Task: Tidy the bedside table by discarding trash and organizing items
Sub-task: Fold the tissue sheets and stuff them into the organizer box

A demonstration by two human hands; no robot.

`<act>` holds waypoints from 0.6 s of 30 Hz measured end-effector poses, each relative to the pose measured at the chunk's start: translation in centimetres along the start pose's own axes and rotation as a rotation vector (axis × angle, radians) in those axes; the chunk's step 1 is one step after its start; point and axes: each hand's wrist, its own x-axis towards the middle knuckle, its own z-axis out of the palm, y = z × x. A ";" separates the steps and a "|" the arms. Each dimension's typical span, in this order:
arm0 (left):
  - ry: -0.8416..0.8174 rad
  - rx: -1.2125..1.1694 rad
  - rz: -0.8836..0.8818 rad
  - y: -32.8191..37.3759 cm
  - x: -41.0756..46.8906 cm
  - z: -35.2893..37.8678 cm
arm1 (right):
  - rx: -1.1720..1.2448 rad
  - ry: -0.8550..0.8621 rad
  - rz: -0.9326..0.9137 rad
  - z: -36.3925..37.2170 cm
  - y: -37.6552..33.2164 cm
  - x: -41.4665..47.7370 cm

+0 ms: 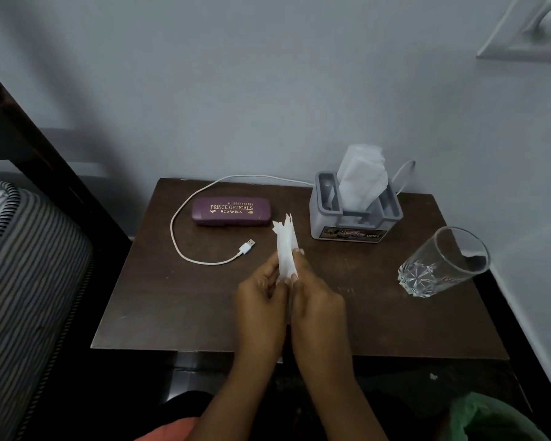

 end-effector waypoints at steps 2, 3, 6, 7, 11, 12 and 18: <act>0.009 -0.005 0.008 0.0 0.1 0.0 | 0.029 -0.007 -0.014 0.0 -0.1 -0.1; 0.010 -0.007 0.013 0.1 0.1 0.0 | 0.040 -0.022 -0.013 0.0 -0.1 -0.1; -0.001 0.014 0.051 0.5 -0.1 0.2 | 0.064 -0.047 -0.005 0.0 0.0 -0.1; -0.006 0.022 0.068 0.8 -0.2 0.2 | 0.087 -0.047 -0.006 -0.1 0.0 -0.1; -0.065 -0.013 0.115 1.9 -0.5 0.4 | 0.334 -0.064 0.114 -1.0 -0.1 0.4; -0.078 -0.051 0.103 2.1 -0.6 0.5 | 0.435 -0.071 0.158 -1.2 -0.1 0.5; -0.162 0.032 -0.002 1.1 -1.1 0.6 | 0.759 -0.114 0.300 -1.2 0.7 1.2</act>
